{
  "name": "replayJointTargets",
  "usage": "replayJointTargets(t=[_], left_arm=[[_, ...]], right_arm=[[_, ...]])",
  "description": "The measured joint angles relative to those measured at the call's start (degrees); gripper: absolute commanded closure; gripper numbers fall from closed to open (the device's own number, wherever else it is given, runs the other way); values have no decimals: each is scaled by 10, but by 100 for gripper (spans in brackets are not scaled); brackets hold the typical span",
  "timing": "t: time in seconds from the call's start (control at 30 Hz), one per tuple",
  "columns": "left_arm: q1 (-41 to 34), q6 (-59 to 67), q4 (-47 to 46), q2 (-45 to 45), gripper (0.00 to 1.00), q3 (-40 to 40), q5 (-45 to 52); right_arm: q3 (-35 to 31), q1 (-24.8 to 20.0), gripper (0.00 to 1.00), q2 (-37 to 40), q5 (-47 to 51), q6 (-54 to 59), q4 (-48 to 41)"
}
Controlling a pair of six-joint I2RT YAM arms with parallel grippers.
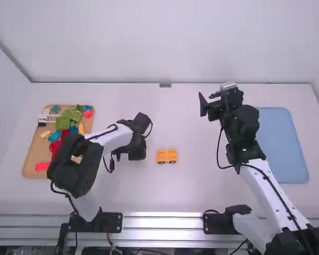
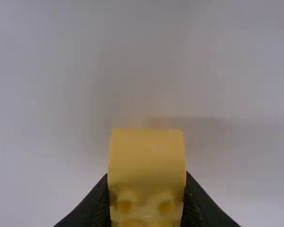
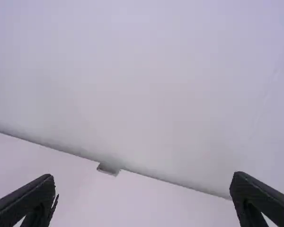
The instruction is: Assemble lego blocks to make yellow taxi
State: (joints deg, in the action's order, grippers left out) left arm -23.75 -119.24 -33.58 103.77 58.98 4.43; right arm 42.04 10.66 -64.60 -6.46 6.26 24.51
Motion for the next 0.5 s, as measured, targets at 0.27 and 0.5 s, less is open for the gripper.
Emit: replayJointTargets(t=[0.27,0.5], left_arm=[[-1,-1,10,11,69,0,-2],[0,-1,13,11,34,0,-1]], right_arm=[[0,0,2,0,2,1,-7],[0,0,2,0,1,0,-11]])
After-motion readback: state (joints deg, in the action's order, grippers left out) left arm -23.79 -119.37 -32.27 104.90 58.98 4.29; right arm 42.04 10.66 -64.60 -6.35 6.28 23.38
